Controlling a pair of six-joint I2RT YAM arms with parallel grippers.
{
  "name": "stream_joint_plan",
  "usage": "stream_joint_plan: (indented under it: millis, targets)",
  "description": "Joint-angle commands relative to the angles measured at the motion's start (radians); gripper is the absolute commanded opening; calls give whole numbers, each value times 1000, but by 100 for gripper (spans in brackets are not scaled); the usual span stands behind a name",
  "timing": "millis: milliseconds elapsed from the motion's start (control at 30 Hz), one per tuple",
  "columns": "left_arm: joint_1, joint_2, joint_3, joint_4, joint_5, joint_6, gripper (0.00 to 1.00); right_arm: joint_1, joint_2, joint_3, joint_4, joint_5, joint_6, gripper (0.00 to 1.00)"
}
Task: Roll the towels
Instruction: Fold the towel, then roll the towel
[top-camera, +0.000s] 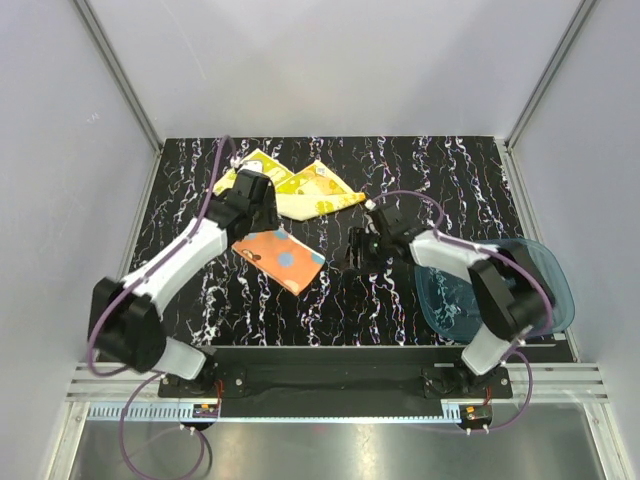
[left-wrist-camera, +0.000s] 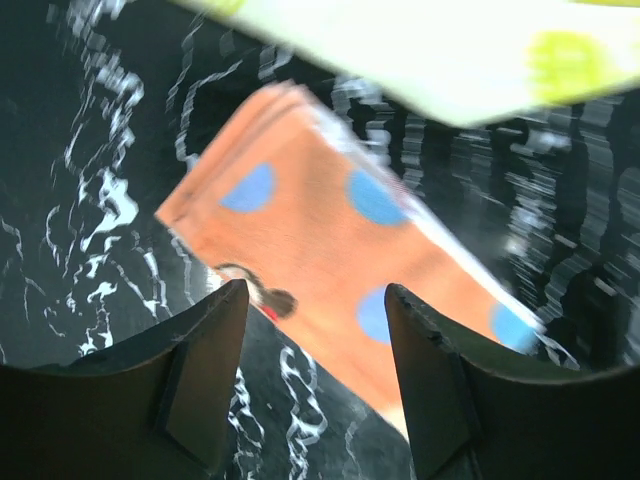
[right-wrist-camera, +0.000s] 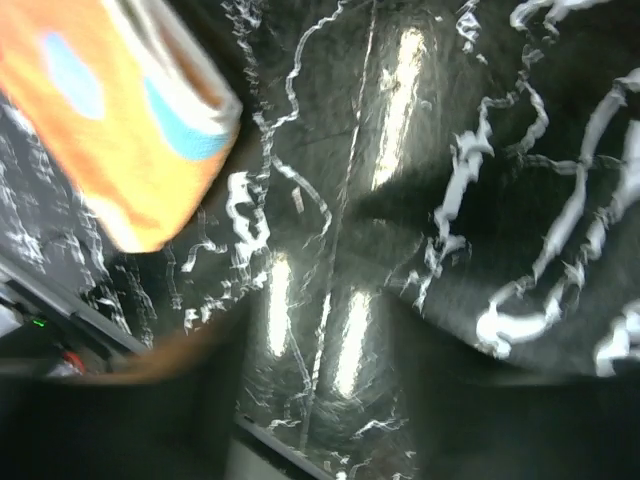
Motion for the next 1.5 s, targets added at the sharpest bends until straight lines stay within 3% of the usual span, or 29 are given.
stream_joint_plan:
  millis: [0, 67, 300, 533, 800, 1467]
  targets:
    - [-122, -160, -15, 0, -85, 108, 63, 4, -192, -105, 177, 74, 23, 73]
    - [-224, -232, -63, 12, -83, 124, 64, 3, -240, -151, 228, 106, 69, 99]
    - [-414, -284, -207, 44, -142, 115, 63, 3, -385, -261, 296, 118, 130, 100]
    - [-564, -177, -213, 18, -203, 72, 57, 1, -592, -320, 182, 216, 162, 100]
    - [-598, -68, -215, 24, -186, 49, 59, 1, -701, -274, 10, 285, 118, 100]
    - [-597, 128, -251, 116, -200, 21, 57, 1, -694, -288, 1, 305, 105, 100]
